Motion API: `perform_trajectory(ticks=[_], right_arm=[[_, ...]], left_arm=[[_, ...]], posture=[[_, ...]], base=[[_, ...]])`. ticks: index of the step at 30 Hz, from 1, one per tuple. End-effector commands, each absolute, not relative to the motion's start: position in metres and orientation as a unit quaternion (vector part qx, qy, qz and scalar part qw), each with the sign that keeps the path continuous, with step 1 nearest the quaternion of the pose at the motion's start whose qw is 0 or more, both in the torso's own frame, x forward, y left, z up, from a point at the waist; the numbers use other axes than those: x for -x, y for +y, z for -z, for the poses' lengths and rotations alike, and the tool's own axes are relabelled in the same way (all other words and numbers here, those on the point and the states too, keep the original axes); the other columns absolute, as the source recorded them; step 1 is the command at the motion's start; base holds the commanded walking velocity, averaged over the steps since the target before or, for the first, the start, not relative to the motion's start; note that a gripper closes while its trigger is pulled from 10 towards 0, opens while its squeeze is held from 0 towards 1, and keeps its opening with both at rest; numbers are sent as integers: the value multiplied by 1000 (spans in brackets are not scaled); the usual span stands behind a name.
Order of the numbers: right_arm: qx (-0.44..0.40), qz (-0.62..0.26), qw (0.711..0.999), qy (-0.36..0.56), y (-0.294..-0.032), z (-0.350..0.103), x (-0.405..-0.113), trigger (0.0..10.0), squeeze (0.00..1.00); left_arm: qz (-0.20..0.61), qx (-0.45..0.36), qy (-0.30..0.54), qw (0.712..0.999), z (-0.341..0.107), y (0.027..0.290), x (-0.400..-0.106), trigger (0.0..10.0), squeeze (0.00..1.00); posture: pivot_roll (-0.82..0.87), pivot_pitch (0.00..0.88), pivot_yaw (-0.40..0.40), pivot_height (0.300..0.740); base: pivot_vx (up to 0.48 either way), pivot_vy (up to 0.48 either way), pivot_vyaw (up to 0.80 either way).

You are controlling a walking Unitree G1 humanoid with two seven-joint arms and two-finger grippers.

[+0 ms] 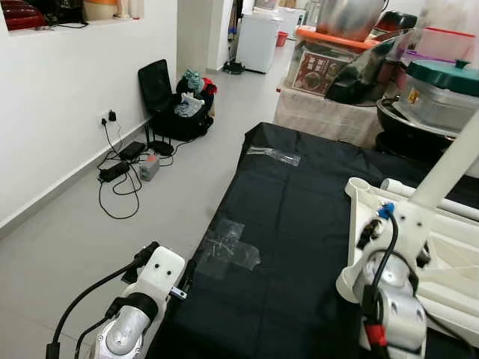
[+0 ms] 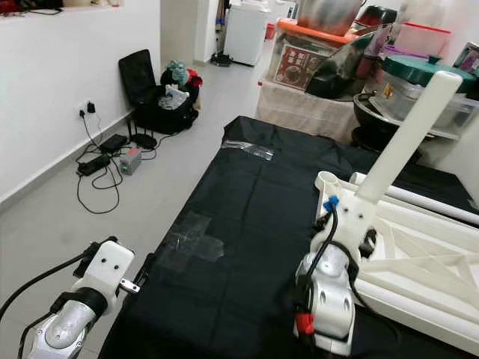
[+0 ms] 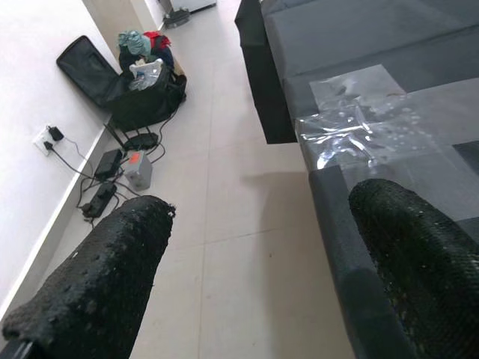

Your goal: Building children table

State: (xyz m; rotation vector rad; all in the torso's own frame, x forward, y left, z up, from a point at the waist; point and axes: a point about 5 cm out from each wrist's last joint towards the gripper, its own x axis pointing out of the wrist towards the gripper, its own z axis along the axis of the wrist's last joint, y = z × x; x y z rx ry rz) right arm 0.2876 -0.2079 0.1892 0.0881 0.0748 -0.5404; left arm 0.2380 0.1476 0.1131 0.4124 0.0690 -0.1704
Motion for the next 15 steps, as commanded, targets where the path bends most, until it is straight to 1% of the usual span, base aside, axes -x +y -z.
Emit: perform_trajectory(ticks=[1,2,3,4,5,6,7,8,9,10,15], right_arm=[[-58,185,981,20,-200,-191,-298,10000,0],[-63,94,994,-7,-191,-197,-305,10000,0],[-63,94,994,-7,-191,-197,-305,10000,0],[-61,-6,998,-26,-176,-203,-306,10000,0],[-61,-95,993,-39,-159,-207,-301,10000,0],[-61,-95,993,-39,-159,-207,-301,10000,0],[-59,-175,982,-43,-140,-207,-293,10000,0],[-59,-175,982,-43,-140,-207,-293,10000,0],[-54,-266,962,-35,-118,-201,-281,10000,0],[-50,-286,956,-31,-113,-197,-279,10000,0],[-41,-307,950,-26,-110,-192,-278,10000,0]], left_arm=[[92,-203,38,974,-110,144,-237,10000,0],[93,-203,38,974,-109,144,-237,10000,0],[93,-203,38,974,-109,144,-237,10000,0],[93,-203,38,974,-109,144,-237,10000,0],[92,-204,38,974,-109,145,-237,10000,0],[92,-204,38,974,-109,145,-237,10000,0],[91,-204,38,974,-109,145,-238,10000,0],[91,-204,38,974,-109,145,-238,10000,0],[90,-205,37,974,-109,146,-238,10000,0],[90,-206,37,974,-110,146,-238,10000,0],[91,-206,36,974,-110,145,-239,10000,0]], posture=[[116,0,-183,740],[119,0,-186,740],[119,0,-186,740],[121,0,-188,740],[128,0,-196,740],[128,0,-196,740],[130,0,-196,740],[130,0,-196,740],[137,0,-197,740],[137,0,-197,740],[143,0,-200,740]], base=[[0,0,0],[0,0,0],[0,0,0],[0,0,0],[0,0,0],[0,0,0],[0,0,0],[0,0,0],[0,0,0],[0,0,0],[0,0,0]])
